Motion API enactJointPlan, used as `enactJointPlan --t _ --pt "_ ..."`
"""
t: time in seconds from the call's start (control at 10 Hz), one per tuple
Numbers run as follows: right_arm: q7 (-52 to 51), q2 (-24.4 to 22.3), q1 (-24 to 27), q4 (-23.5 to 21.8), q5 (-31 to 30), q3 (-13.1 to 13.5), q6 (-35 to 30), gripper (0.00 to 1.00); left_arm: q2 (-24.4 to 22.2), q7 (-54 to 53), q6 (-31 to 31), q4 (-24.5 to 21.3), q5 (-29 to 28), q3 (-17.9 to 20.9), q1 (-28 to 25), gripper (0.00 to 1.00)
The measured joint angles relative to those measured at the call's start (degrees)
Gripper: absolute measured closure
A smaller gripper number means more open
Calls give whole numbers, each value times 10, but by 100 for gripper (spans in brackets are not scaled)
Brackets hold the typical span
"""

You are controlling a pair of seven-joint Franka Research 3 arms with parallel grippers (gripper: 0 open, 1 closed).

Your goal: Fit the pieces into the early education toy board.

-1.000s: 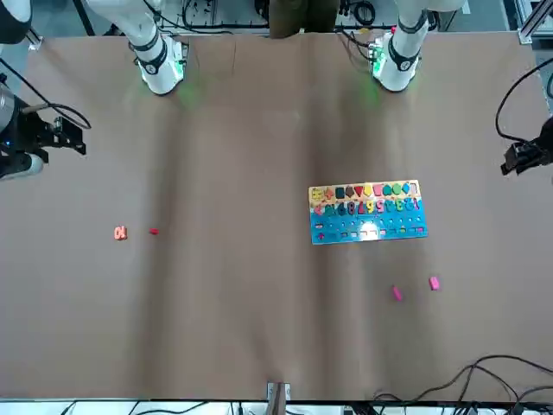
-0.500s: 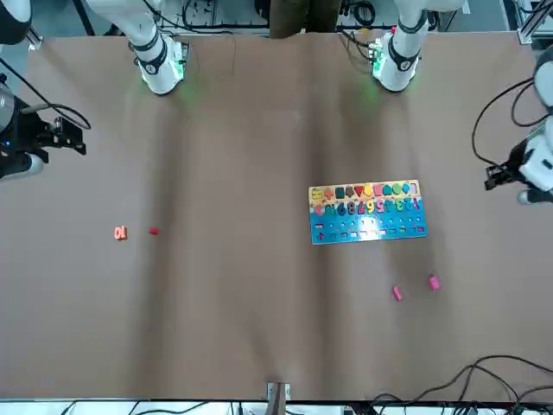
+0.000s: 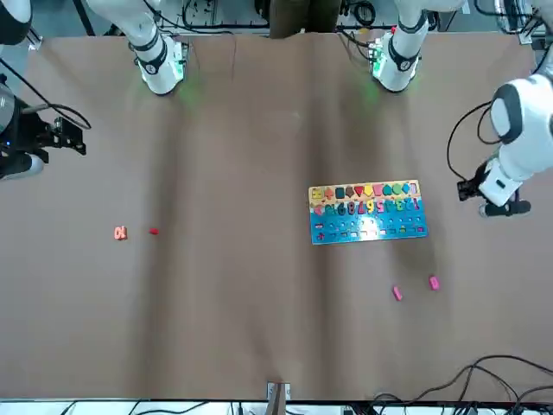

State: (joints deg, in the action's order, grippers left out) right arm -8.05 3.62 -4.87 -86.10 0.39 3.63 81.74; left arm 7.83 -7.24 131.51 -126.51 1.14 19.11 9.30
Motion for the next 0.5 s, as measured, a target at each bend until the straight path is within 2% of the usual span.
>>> enactJointPlan --t 0.2,0.5 --pt "0 0 0 0 0 0 0 1 40 0 41 -5 0 -11 0 98" --pt "0 0 0 0 0 0 0 1 75 2 117 -37 0 -25 -1 97"
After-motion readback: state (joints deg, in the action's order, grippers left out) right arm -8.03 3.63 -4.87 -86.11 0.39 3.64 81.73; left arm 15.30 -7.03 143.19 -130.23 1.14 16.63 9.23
